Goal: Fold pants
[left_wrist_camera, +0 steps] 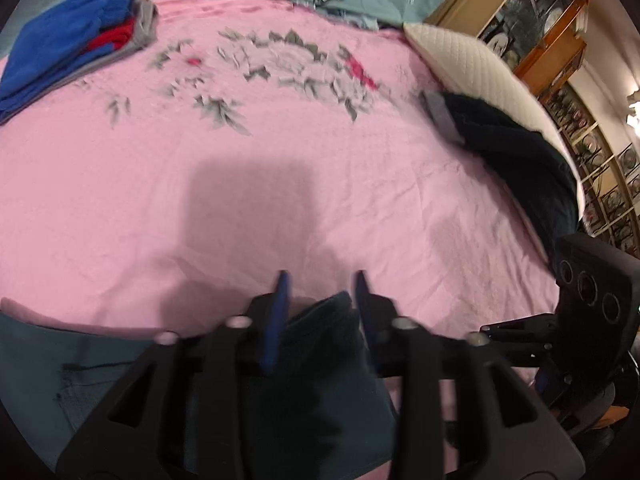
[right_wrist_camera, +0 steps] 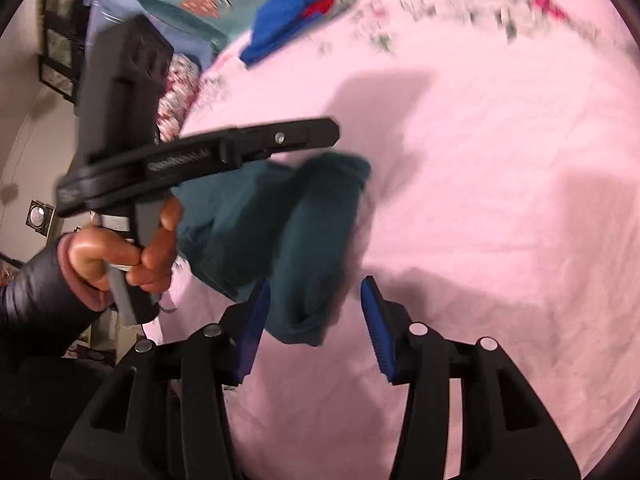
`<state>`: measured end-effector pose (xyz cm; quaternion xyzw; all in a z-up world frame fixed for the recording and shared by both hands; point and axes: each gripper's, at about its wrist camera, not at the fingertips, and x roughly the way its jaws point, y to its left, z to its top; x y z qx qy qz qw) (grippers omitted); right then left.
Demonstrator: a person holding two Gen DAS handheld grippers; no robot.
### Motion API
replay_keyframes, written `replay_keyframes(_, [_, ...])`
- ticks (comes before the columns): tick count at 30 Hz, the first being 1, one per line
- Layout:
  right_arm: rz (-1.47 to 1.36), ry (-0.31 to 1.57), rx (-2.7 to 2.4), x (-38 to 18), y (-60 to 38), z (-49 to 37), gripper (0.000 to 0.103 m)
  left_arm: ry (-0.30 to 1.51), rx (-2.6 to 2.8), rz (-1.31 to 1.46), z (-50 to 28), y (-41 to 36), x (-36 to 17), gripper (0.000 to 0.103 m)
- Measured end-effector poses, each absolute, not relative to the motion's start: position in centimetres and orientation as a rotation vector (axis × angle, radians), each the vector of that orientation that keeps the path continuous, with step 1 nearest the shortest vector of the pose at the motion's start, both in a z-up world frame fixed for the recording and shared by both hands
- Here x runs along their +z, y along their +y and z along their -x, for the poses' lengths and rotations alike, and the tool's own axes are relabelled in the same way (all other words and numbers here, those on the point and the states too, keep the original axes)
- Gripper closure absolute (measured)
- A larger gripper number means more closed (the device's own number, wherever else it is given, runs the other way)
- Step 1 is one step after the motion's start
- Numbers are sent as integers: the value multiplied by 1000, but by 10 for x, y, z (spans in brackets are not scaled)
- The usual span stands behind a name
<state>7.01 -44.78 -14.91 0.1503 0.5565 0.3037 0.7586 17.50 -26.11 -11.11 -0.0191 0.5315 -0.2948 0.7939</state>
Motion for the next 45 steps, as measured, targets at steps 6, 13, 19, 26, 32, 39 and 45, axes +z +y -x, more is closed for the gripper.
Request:
replay_keyframes(6, [-293,1233,659,-160,-431,-62,89,1124,-599,-64,-175,-272,-134,59])
replay_keyframes(13, [-329,1340,678,-166,-433,-7,96,1075,-596,-71,-172,-269,-135,64])
replay_keyframes(19, [-342,1151,551,-129,-453,-2,93,1031,-618,-29,-171,-260,-113,64])
replay_keyframes(26, [-335,1153,453,-148,-428,-28,77,885,-506,103,-150,-160,-57,41])
replay_keyframes(32, [-222,1082,336,-119,-405,-25,77,935,-280,200,-112,-31,-71,41])
replay_keyframes(39, [-1,962,529,-108,-278,-40,75,964,-33,320,-57,97,-82,31])
replay_keyframes(45, [101,1044,560,-150,-189,-61,76,997,40,399,-32,154,-98,30])
